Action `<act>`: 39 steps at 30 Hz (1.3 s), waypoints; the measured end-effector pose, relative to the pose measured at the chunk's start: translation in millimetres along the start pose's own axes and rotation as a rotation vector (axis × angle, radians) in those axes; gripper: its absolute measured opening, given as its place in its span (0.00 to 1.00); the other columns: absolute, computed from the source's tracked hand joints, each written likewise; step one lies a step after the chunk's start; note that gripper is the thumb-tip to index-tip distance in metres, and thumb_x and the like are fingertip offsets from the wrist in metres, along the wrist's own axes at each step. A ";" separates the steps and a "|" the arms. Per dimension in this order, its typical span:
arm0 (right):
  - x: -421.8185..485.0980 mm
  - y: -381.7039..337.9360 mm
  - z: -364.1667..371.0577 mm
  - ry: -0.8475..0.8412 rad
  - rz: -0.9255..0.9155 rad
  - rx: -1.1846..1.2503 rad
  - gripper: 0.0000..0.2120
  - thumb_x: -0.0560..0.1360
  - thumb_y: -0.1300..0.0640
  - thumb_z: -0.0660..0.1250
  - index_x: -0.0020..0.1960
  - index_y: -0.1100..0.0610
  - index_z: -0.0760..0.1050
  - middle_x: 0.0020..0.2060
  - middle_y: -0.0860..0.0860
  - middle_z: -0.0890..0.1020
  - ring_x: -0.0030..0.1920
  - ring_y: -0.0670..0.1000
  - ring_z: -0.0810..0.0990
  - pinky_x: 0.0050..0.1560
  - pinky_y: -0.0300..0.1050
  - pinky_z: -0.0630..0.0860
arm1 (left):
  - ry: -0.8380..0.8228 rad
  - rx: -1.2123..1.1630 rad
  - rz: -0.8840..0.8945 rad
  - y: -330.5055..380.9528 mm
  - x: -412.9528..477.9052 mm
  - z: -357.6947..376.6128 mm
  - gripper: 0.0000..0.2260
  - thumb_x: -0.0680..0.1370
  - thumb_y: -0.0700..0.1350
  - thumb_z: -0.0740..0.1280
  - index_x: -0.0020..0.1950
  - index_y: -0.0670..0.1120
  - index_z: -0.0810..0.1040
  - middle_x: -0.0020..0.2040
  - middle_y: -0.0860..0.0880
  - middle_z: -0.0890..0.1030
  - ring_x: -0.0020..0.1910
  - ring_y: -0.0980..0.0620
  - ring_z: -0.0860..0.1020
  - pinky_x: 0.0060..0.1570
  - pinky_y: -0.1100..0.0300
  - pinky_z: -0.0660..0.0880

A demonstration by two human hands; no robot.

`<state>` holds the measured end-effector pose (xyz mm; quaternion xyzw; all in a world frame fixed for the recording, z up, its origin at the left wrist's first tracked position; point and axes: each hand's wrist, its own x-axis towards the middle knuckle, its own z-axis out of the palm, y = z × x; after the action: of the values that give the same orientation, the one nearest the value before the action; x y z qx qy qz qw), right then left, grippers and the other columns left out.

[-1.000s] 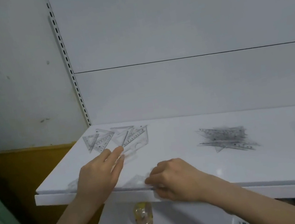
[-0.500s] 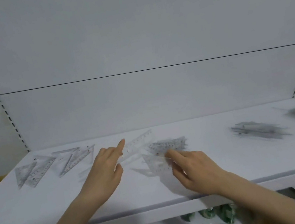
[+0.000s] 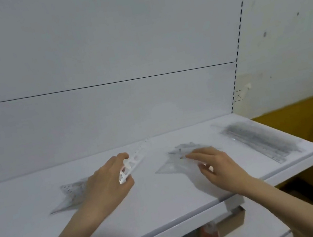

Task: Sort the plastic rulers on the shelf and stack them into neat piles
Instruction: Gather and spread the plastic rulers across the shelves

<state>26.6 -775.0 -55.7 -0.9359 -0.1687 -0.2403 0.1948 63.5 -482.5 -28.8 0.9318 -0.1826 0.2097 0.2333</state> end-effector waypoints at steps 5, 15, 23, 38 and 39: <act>16.4 50.9 -13.8 -0.042 0.226 0.044 0.20 0.72 0.66 0.67 0.63 0.58 0.75 0.55 0.52 0.80 0.43 0.46 0.75 0.48 0.29 0.68 | 0.035 0.049 -0.004 15.1 4.4 12.4 0.22 0.69 0.57 0.57 0.61 0.57 0.74 0.46 0.61 0.75 0.42 0.51 0.77 0.40 0.57 0.73; 60.0 64.3 25.9 -0.256 0.205 -0.001 0.15 0.71 0.52 0.52 0.32 0.61 0.65 0.37 0.53 0.70 0.42 0.56 0.68 0.47 0.44 0.61 | 0.025 0.120 -0.200 3.9 -7.9 -2.7 0.19 0.73 0.48 0.70 0.62 0.57 0.73 0.47 0.61 0.76 0.42 0.53 0.74 0.41 0.58 0.69; 44.5 58.2 -8.4 0.005 -0.072 0.076 0.32 0.71 0.51 0.66 0.72 0.57 0.65 0.68 0.51 0.70 0.67 0.51 0.65 0.67 0.37 0.56 | -0.104 0.025 0.002 40.2 20.5 26.8 0.15 0.73 0.51 0.69 0.58 0.61 0.73 0.47 0.71 0.73 0.41 0.63 0.74 0.42 0.64 0.70; -58.4 158.9 -104.9 0.080 -0.108 -0.051 0.12 0.77 0.54 0.65 0.58 0.54 0.79 0.56 0.50 0.79 0.58 0.47 0.77 0.57 0.36 0.74 | 0.060 -0.061 0.675 161.3 99.0 133.0 0.18 0.68 0.54 0.62 0.55 0.50 0.77 0.51 0.54 0.81 0.51 0.56 0.71 0.45 0.59 0.69; -62.8 167.5 -110.2 0.111 -0.055 -0.063 0.12 0.76 0.54 0.65 0.58 0.53 0.79 0.56 0.50 0.80 0.57 0.46 0.77 0.57 0.36 0.74 | 0.067 -0.047 0.663 161.6 103.1 138.8 0.18 0.68 0.54 0.62 0.55 0.49 0.77 0.51 0.52 0.81 0.52 0.55 0.71 0.45 0.57 0.69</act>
<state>0.8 -983.4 -46.5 -0.9217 -0.1758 -0.3024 0.1678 122.3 -711.6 -33.3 0.8086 -0.4730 0.3003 0.1797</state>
